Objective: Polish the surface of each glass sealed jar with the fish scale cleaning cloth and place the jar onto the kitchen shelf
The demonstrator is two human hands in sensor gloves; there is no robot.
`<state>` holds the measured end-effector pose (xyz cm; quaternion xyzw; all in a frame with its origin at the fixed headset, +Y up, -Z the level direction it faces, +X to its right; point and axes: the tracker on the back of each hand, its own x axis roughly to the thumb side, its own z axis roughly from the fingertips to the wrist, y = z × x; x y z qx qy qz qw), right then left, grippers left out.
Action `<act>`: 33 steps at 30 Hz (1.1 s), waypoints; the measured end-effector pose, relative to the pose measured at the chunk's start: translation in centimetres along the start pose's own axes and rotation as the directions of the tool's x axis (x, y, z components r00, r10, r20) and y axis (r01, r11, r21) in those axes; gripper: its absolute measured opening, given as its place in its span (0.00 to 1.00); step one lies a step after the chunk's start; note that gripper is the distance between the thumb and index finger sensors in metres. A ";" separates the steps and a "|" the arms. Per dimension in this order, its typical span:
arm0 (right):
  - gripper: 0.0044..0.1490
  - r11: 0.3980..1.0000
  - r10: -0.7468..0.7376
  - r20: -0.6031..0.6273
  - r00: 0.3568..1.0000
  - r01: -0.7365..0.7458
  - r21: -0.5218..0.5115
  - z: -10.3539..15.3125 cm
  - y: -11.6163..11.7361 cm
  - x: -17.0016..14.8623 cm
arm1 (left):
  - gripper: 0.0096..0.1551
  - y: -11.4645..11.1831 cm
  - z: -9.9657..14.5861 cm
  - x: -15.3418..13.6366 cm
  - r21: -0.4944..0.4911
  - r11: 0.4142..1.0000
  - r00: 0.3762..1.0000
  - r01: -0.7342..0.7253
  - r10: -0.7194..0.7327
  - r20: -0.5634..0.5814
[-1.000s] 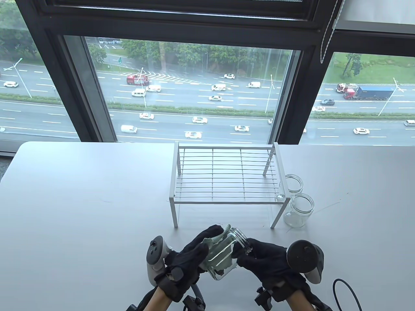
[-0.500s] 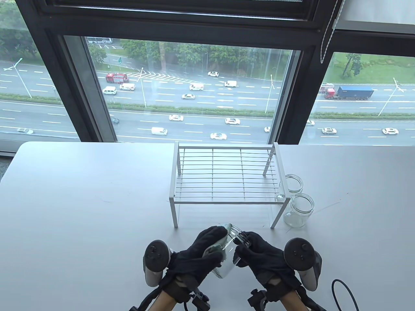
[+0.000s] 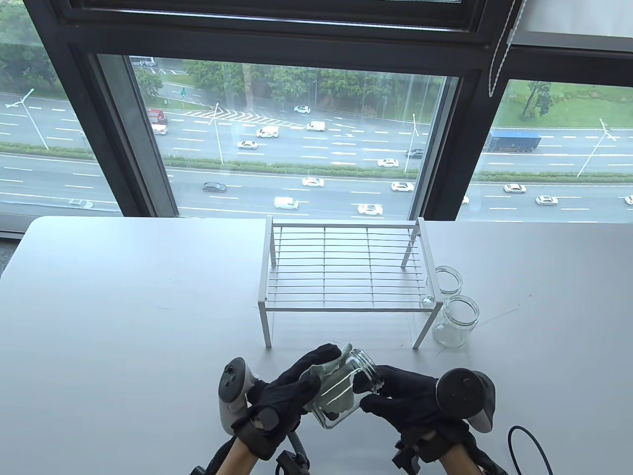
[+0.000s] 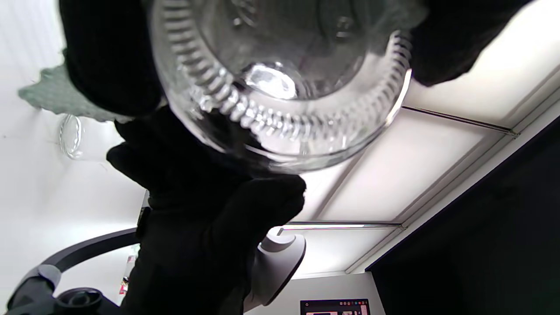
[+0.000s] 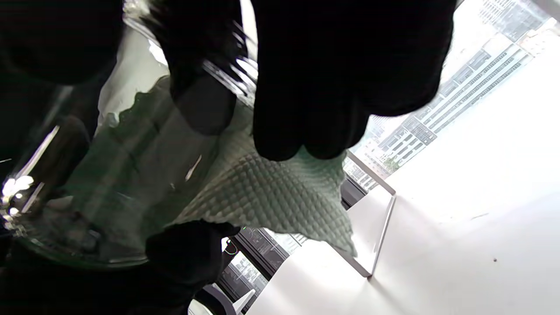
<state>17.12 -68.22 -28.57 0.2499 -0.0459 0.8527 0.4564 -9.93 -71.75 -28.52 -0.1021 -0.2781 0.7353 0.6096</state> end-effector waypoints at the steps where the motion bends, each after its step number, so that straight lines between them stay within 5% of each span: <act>1: 0.33 1.000 -0.020 -0.031 0.999 0.020 -0.006 0.0 0.2 -0.5 | 0.40 0.1 0.0 0.4 0.010 0.995 0.995 0.097 -0.097 0.020; 9: 0.34 0.969 -0.240 -0.318 0.917 0.209 -0.129 0.5 1.2 -2.8 | 0.38 -1.0 0.3 2.3 0.148 0.878 0.870 0.456 -0.474 0.133; 13: 0.35 0.919 -0.386 -0.505 0.772 0.367 -0.141 1.2 1.5 -3.6 | 0.42 -2.3 0.5 3.4 0.170 0.773 0.737 0.612 -0.634 0.231; 15: 0.34 0.811 -0.536 -0.573 0.620 0.566 -0.146 1.6 2.3 -4.1 | 0.47 -3.6 0.4 3.6 0.163 0.709 0.660 0.686 -0.701 0.270; 18: 0.34 0.727 -0.580 -0.605 0.546 0.681 -0.084 1.6 2.8 -4.3 | 0.54 -4.2 0.5 4.2 0.202 0.607 0.559 0.768 -0.790 0.250; 23: 0.33 0.792 -0.525 -0.499 0.690 0.611 0.011 0.8 2.2 -2.7 | 0.51 -2.5 1.1 4.4 0.380 0.627 0.570 0.680 -0.778 0.264; 28: 0.47 0.831 -0.470 -0.374 0.799 0.544 0.119 0.2 0.8 -1.7 | 0.49 -1.1 1.0 4.0 0.406 0.725 0.711 0.557 -0.668 0.219; 31: 0.50 0.981 -0.175 -0.267 0.948 0.191 0.035 0.4 -0.8 -0.5 | 0.49 -0.4 1.2 3.6 0.413 0.748 0.743 0.520 -0.634 0.213; 33: 0.49 0.992 0.116 -0.154 0.981 -0.122 -0.033 0.6 -1.7 0.8 | 0.49 0.0 1.2 3.4 0.422 0.760 0.769 0.494 -0.609 0.197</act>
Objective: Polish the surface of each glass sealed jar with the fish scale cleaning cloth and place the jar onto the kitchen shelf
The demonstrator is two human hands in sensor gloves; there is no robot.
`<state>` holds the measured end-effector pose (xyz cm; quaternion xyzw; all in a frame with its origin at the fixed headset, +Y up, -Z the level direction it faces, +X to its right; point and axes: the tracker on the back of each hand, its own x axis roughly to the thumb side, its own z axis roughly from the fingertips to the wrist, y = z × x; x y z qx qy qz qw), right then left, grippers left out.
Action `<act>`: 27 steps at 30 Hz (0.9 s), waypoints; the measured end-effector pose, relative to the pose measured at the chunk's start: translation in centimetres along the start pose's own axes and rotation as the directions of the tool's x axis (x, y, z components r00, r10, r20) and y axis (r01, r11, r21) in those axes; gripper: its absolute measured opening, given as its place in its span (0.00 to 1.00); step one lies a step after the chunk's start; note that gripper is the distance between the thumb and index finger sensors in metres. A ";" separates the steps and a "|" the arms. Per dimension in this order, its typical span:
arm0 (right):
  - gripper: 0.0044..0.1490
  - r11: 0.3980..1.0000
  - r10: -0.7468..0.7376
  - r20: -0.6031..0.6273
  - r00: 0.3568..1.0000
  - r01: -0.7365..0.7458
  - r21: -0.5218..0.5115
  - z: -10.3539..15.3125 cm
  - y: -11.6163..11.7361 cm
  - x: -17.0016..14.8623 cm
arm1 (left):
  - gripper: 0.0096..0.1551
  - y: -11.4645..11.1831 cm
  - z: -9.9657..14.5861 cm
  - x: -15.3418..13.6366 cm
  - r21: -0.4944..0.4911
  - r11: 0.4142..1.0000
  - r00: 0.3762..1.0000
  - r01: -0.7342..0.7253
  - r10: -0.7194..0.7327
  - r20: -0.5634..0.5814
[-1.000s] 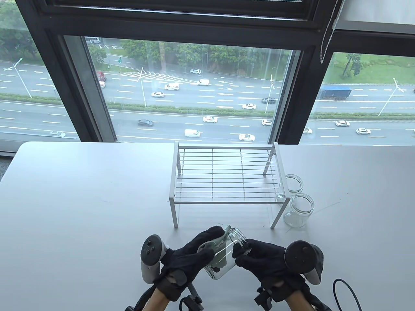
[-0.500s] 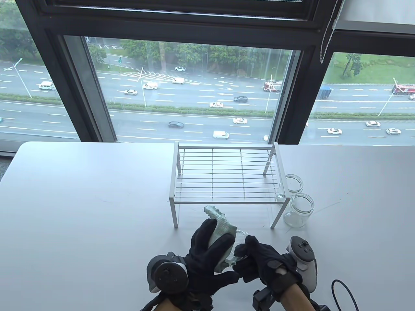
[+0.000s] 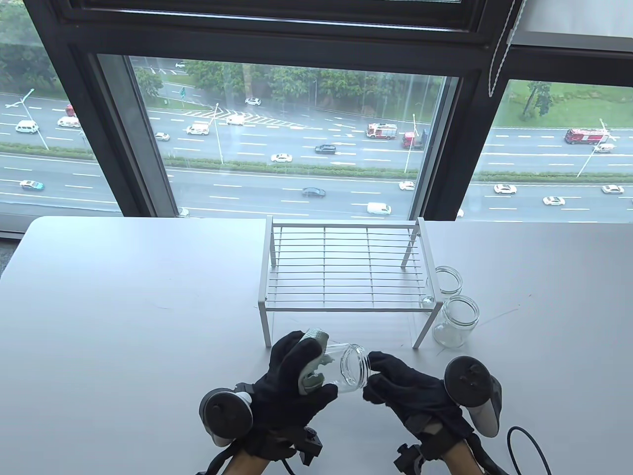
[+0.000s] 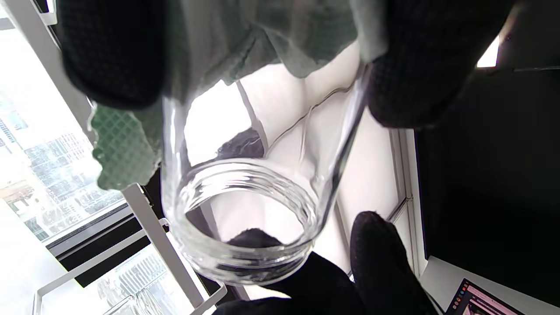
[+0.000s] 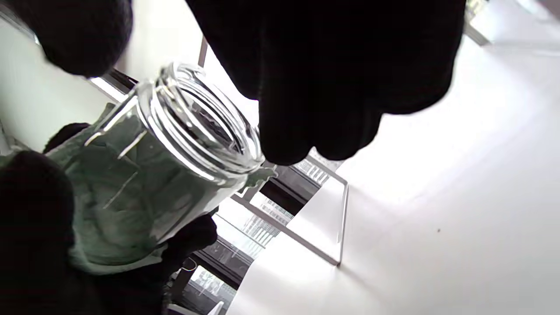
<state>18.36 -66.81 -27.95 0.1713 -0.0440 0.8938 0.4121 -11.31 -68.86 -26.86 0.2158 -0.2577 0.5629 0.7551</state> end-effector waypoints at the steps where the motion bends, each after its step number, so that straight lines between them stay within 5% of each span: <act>1: 0.50 0.991 0.113 0.054 0.992 -0.108 -0.080 0.3 -0.3 0.5 | 0.49 0.0 0.0 -0.2 0.007 1.000 1.000 -0.012 0.012 -0.014; 3: 0.54 0.940 0.302 0.211 0.930 -0.254 -0.227 1.0 0.2 2.1 | 0.49 0.0 0.0 -0.5 0.003 1.000 0.999 -0.015 0.015 -0.037; 8: 0.63 0.853 0.519 0.359 0.776 -0.443 -0.276 2.1 3.0 4.9 | 0.49 -1.1 0.2 -0.4 -0.056 0.998 0.997 -0.038 0.034 -0.074; 11: 0.71 0.774 0.633 0.378 0.676 -0.575 -0.267 2.2 5.0 5.6 | 0.49 -2.0 0.5 -0.1 -0.077 0.993 0.993 -0.089 0.082 -0.090; 17: 0.70 0.655 0.755 0.325 0.570 -0.634 -0.411 2.1 5.2 5.4 | 0.49 -3.0 0.7 -0.3 -0.127 0.987 0.990 -0.100 0.086 -0.111; 19: 0.71 0.682 0.730 0.326 0.600 -0.617 -0.392 2.1 5.0 5.4 | 0.48 -3.0 0.5 -0.1 -0.160 0.983 0.993 -0.090 0.076 -0.088; 24: 0.70 0.940 0.337 0.274 0.901 -0.308 -0.145 0.9 4.4 3.6 | 0.44 -2.5 0.2 0.7 -0.198 0.975 0.993 0.101 -0.087 0.080; 27: 0.70 0.984 0.177 0.227 0.958 -0.169 -0.053 0.6 4.3 2.8 | 0.43 -2.4 0.2 0.8 -0.192 0.979 0.995 0.073 -0.058 0.082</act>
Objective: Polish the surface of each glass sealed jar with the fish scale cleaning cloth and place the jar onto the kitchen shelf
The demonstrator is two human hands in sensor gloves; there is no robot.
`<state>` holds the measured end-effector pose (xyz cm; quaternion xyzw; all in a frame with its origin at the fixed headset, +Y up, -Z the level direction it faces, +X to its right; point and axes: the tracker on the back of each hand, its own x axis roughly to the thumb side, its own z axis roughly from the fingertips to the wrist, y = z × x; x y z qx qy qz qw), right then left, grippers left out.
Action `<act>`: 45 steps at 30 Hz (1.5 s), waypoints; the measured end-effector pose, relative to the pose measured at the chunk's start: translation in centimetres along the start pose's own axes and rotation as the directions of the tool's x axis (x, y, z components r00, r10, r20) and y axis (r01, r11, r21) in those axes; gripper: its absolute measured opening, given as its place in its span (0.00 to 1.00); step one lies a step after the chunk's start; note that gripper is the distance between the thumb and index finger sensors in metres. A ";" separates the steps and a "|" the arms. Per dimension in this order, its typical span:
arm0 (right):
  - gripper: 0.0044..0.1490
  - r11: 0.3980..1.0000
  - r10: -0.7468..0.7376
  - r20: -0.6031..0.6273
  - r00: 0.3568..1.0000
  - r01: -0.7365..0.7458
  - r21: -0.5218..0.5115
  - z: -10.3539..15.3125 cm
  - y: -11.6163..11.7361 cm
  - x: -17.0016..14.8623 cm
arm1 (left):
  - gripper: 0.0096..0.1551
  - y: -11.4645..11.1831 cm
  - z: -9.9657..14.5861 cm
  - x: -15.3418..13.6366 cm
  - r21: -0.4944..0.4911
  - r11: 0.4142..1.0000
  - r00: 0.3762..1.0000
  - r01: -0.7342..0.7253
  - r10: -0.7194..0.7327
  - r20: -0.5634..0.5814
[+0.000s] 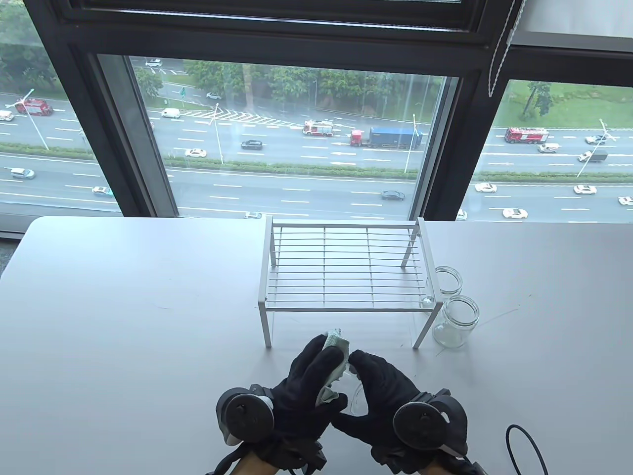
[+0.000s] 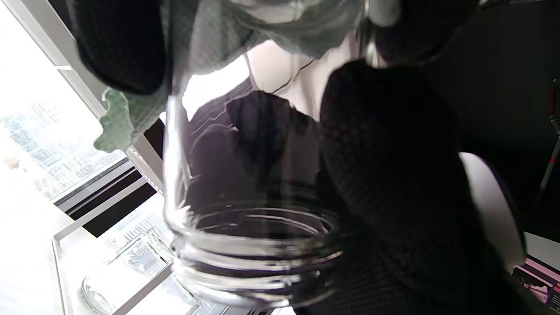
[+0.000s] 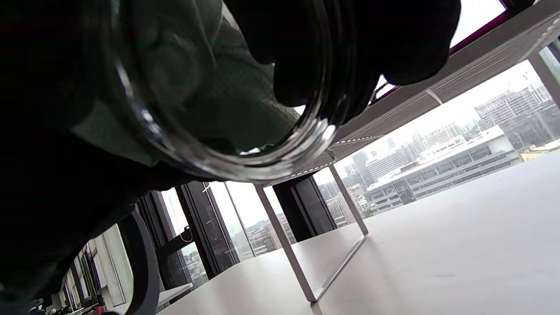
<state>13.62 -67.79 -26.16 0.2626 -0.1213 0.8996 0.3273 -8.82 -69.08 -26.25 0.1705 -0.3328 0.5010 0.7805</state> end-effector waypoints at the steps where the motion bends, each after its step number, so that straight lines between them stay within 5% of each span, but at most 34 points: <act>1: 0.70 0.999 -0.045 -0.016 0.999 0.045 0.012 0.0 0.0 -0.2 | 0.43 0.0 0.0 0.1 0.007 1.000 1.000 -0.006 0.006 0.008; 7: 0.70 0.914 -0.388 -0.151 0.909 0.401 0.069 -0.2 0.4 -2.0 | 0.41 0.3 -0.1 0.2 0.031 0.998 0.998 -0.054 0.054 0.019; 13: 0.70 0.711 -0.653 -0.269 0.708 0.695 0.106 -0.1 1.4 -3.2 | 0.41 0.8 -0.3 0.3 0.028 0.996 0.996 -0.084 0.083 0.025; 23: 0.67 0.400 -0.818 -0.392 0.422 0.906 0.140 0.1 3.2 -3.4 | 0.47 1.0 -0.3 -0.2 0.009 0.990 0.990 -0.144 0.144 0.005; 30: 0.66 0.457 -0.797 -0.342 0.498 0.867 0.199 -0.1 2.9 -3.5 | 0.48 1.2 -0.3 -0.4 -0.007 0.988 0.988 -0.153 0.152 -0.029; 36: 0.70 0.736 -0.604 -0.196 0.773 0.635 0.236 -0.3 1.9 -3.3 | 0.52 1.5 -0.3 -1.4 -0.041 0.987 0.984 -0.157 0.153 -0.097; 45: 0.74 0.873 -0.463 -0.163 0.871 0.480 0.090 0.1 2.1 -2.8 | 0.49 1.3 -0.4 -1.6 -0.082 0.992 0.985 -0.095 0.082 -0.150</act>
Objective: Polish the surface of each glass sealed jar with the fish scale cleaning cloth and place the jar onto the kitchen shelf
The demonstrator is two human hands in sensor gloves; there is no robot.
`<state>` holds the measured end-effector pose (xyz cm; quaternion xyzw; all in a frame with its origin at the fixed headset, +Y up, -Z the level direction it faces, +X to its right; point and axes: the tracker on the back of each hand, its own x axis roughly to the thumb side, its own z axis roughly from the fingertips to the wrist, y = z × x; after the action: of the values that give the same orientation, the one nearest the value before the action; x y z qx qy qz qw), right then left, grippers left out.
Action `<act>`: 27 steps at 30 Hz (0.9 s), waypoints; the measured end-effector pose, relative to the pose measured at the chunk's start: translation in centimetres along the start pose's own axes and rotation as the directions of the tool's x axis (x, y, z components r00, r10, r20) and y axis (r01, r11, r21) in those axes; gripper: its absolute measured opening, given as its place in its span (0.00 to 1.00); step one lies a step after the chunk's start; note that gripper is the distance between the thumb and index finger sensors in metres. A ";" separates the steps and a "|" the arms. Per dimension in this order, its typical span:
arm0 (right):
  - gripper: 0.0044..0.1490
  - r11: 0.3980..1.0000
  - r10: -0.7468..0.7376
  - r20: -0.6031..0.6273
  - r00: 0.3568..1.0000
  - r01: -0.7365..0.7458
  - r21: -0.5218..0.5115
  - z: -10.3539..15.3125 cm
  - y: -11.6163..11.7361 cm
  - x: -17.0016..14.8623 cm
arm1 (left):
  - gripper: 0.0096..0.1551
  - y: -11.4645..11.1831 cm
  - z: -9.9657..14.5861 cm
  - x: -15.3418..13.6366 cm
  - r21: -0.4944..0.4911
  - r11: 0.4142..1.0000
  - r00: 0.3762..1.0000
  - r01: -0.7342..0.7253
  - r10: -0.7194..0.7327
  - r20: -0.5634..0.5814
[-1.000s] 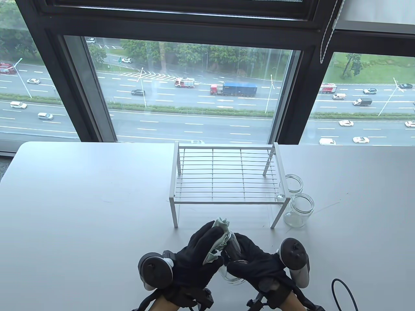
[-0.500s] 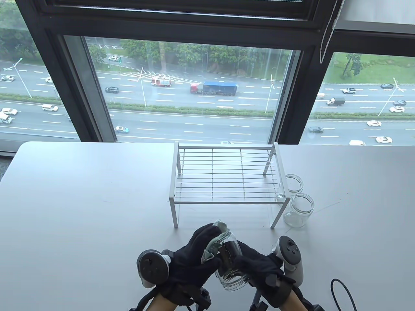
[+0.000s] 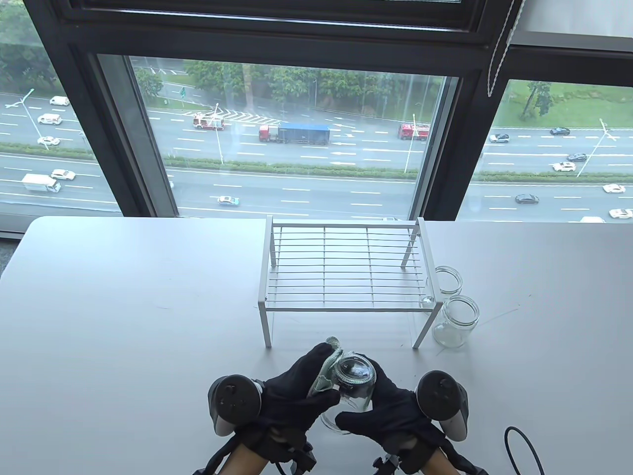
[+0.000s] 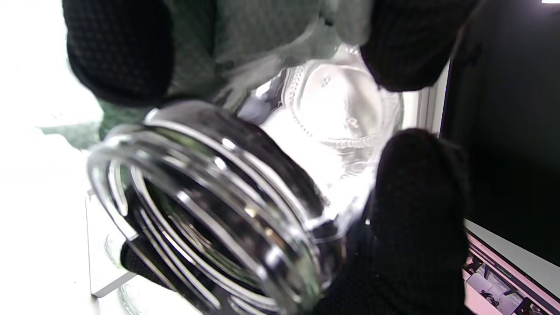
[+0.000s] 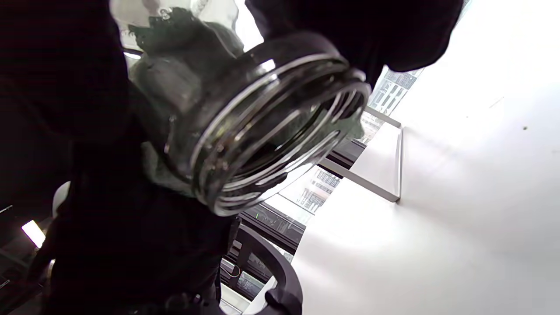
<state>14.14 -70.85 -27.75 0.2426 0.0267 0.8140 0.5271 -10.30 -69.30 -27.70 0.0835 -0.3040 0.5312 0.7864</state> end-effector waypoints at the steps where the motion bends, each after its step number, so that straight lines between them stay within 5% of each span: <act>1: 0.75 1.000 0.021 -0.002 1.000 -0.021 0.004 0.1 0.0 0.0 | 0.49 0.3 0.0 -0.2 -0.011 1.000 1.000 0.016 -0.016 -0.008; 7: 0.75 0.994 0.057 0.000 0.998 -0.057 -0.090 0.1 -0.7 0.2 | 0.31 2.9 -0.2 -1.4 -0.077 0.989 0.982 0.129 -0.138 -0.126; 12: 0.75 0.978 0.135 0.022 0.991 -0.130 -0.161 0.0 -1.4 1.1 | 0.28 4.4 0.0 -2.8 -0.212 0.928 0.899 0.307 -0.356 -0.254; 15: 0.75 0.962 0.208 0.036 0.977 -0.198 -0.186 -0.8 -1.5 1.8 | 0.28 4.7 0.1 -3.7 -0.284 0.913 0.869 0.295 -0.379 -0.317; 27: 0.74 0.925 0.282 0.042 0.958 -0.260 -0.278 -9.0 -0.6 5.3 | 0.28 4.8 0.4 -5.0 -0.326 0.915 0.850 0.237 -0.358 -0.387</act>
<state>9.12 -64.04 -33.90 0.2030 -0.1395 0.8645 0.4382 -15.95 -71.36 -31.16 -0.0981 -0.1704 0.3609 0.9116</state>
